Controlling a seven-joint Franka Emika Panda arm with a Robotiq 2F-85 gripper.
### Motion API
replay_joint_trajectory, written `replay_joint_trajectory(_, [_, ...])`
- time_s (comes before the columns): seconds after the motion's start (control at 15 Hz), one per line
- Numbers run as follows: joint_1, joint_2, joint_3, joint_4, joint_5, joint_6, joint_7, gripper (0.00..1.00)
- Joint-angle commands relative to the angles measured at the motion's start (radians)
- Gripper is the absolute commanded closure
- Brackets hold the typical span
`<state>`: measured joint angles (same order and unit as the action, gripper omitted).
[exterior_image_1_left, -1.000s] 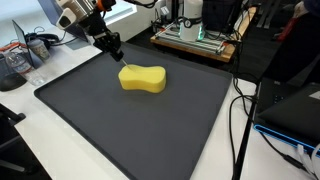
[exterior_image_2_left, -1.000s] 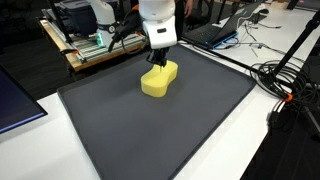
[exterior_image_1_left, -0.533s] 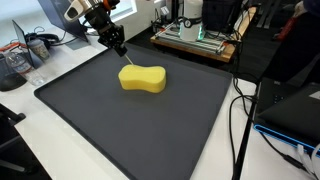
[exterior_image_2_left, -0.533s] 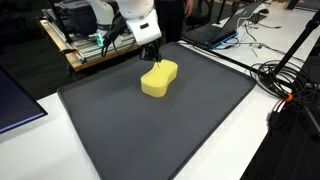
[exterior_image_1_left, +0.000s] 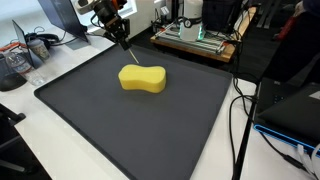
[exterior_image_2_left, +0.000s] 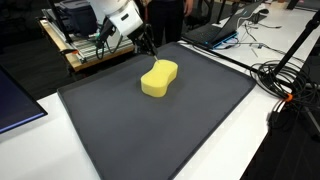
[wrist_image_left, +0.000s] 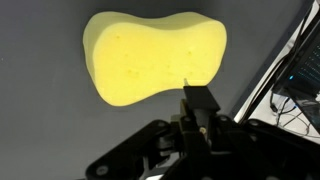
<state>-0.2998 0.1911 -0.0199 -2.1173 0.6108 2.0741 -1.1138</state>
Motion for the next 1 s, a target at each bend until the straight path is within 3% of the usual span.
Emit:
replay_joint_trajectory(0.0, [0.009,-0.093,-0.042,-0.122,0.115,0.050,-0.132,0.97])
replay_joint_trajectory(0.4, [0.028,-0.186,-0.093,-0.288,0.329,0.169,-0.349,0.97])
replay_joint_trajectory(0.67, [0.060,-0.258,-0.102,-0.402,0.592,0.315,-0.471,0.97])
replay_joint_trajectory(0.93, [0.111,-0.317,-0.088,-0.488,0.785,0.466,-0.551,0.97])
